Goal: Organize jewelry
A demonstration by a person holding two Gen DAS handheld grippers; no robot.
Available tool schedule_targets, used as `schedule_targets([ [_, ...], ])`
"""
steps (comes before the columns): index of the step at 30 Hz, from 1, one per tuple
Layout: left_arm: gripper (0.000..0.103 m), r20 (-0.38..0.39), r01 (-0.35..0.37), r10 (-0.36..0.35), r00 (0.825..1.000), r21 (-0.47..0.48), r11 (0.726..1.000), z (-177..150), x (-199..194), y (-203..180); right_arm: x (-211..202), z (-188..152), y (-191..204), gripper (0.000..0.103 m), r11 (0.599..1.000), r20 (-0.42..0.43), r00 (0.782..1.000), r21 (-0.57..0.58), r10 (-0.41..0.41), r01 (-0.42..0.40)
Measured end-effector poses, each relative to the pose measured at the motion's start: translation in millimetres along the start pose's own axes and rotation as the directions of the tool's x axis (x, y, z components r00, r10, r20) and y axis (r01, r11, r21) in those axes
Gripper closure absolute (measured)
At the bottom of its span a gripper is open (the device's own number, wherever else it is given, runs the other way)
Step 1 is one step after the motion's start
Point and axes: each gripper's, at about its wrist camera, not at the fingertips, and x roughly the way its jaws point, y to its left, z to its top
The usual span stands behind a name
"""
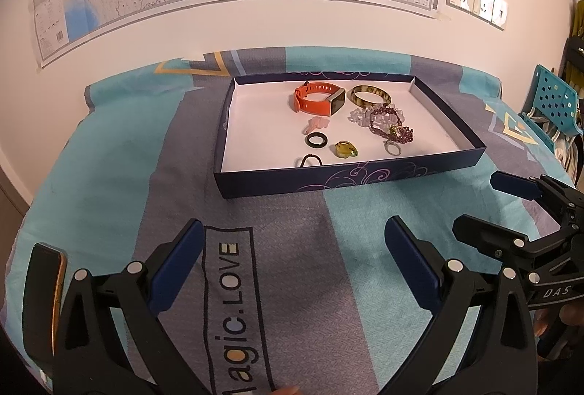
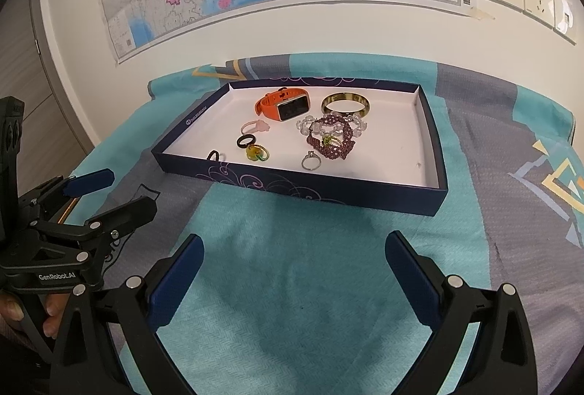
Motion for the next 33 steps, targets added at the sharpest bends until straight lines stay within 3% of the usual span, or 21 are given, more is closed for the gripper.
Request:
schedule_targets([
  [33,0.006,-0.021,0.005,-0.005,1.0,0.013,1.0,0.6,9.3,0.5,7.0,0.4,-5.6,0.007,1.0,-0.009,1.0,0.023,-0.007,0.008],
])
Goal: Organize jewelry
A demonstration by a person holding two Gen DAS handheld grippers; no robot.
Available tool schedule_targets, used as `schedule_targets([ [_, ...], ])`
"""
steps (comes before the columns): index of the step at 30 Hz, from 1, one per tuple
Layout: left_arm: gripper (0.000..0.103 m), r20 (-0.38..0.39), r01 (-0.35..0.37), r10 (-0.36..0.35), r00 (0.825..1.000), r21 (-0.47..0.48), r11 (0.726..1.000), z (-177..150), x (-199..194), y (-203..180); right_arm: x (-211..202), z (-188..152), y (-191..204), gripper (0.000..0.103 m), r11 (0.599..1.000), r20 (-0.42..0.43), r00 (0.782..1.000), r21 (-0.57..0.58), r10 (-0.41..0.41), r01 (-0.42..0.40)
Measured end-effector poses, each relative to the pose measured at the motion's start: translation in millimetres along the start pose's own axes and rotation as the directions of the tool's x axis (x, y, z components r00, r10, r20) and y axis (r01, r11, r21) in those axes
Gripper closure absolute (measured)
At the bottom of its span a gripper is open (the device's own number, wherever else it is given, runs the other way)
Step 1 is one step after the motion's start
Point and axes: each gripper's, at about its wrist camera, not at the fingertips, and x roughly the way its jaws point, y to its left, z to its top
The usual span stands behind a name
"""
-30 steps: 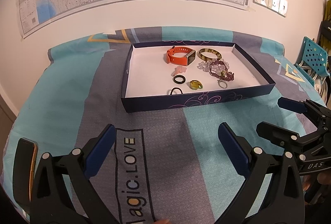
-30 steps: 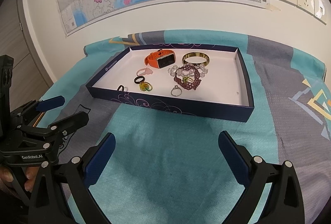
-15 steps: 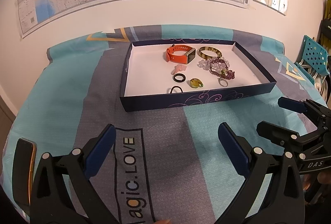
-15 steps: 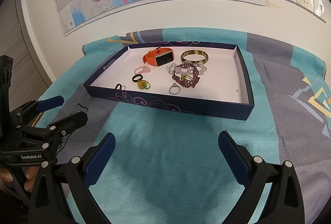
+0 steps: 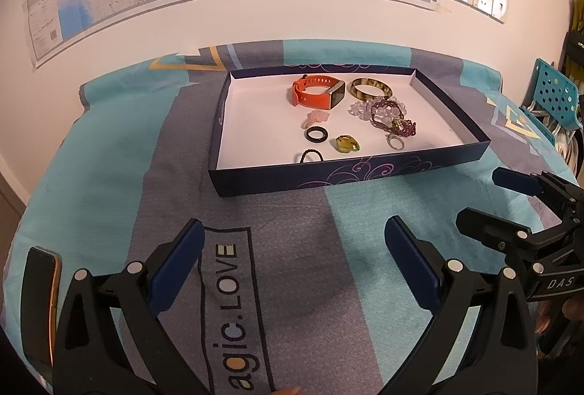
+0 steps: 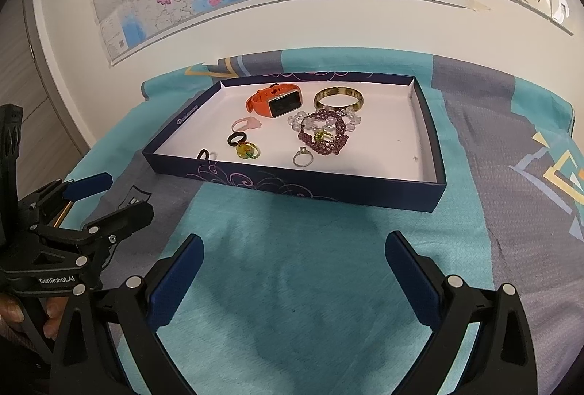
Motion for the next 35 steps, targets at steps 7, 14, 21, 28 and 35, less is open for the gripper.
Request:
schedule_targets([
  [7,0.006,0.002,0.001,-0.001,1.0,0.002,1.0,0,0,-1,0,1,1,0.007,1.0,0.003,1.0,-0.003,-0.001,0.001],
  [14,0.006,0.01,0.001,-0.001,1.0,0.002,1.0,1,-1,-2,-1,1,0,0.007,1.0,0.005,1.0,-0.001,-0.001,0.001],
  [21,0.006,0.008,0.004,-0.004,1.0,0.005,1.0,0,0,-3,-2,1,0,0.007,1.0,0.006,1.0,-0.004,-0.003,0.003],
  [28,0.006,-0.002,0.019,-0.019,1.0,-0.002,1.0,0,1,-2,-1,0,-9,0.007,0.999,-0.008,0.999,-0.009,-0.033,0.033],
  [35,0.006,-0.081,-0.056,0.052,0.995,-0.04,0.998,-2,17,31,2,4,-72,0.007,0.989,-0.079,0.986,0.036,-0.144,0.147],
])
